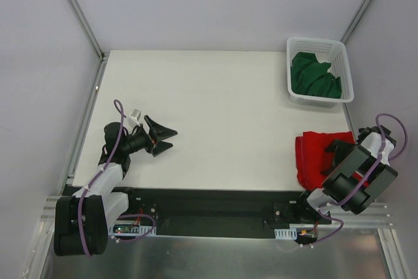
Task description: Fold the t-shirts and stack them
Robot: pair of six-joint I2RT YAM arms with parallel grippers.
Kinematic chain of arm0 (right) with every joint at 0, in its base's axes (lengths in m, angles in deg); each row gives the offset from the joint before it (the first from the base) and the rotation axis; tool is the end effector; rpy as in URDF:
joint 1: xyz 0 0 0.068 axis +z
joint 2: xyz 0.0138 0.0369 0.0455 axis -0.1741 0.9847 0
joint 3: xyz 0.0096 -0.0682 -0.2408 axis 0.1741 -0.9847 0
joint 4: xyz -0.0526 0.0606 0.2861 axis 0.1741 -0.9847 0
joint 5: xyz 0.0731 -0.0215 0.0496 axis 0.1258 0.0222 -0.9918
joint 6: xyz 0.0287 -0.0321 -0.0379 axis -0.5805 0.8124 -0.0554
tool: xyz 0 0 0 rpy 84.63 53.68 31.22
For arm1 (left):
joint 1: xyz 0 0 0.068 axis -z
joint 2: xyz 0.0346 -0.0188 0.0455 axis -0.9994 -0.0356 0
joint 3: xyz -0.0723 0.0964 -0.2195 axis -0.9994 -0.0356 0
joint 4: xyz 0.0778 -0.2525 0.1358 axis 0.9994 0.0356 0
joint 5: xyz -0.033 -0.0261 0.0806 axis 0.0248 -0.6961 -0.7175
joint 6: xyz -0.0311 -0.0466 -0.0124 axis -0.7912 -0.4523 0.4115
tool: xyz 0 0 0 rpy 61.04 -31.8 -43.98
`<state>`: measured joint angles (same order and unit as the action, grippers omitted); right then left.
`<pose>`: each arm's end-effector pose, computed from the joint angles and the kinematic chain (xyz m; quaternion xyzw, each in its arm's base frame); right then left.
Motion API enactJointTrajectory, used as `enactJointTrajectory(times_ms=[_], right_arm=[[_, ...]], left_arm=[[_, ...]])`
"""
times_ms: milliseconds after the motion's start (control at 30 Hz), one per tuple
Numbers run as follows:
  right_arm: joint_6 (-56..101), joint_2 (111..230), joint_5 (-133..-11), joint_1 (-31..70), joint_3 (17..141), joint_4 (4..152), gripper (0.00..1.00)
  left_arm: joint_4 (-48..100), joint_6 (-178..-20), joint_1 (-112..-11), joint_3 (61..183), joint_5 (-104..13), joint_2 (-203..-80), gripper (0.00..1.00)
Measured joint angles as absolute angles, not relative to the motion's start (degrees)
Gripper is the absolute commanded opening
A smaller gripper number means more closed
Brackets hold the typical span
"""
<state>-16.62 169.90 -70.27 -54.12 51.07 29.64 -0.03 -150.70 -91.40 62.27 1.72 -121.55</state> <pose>0.1947 -0.1826 0.1359 0.7035 0.7052 0.0533 0.0700 0.2270 -0.0199 0.1374 -0.1509 0.7423 -0.5893 0.2811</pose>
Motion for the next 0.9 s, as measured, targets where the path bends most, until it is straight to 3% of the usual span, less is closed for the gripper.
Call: enactJointTrajectory(times_ms=[600,900], right_arm=[[-20.27,167.39,-68.42,-55.11,50.27,28.81,0.96],[-15.86,167.41,-62.32,-49.42,64.76,22.54,0.96]], left_arm=[[-0.03,-150.7,-91.4,62.27,1.74,-121.55,0.99],[-0.03,-150.67,-91.4,62.16,1.74,-121.66,0.99]])
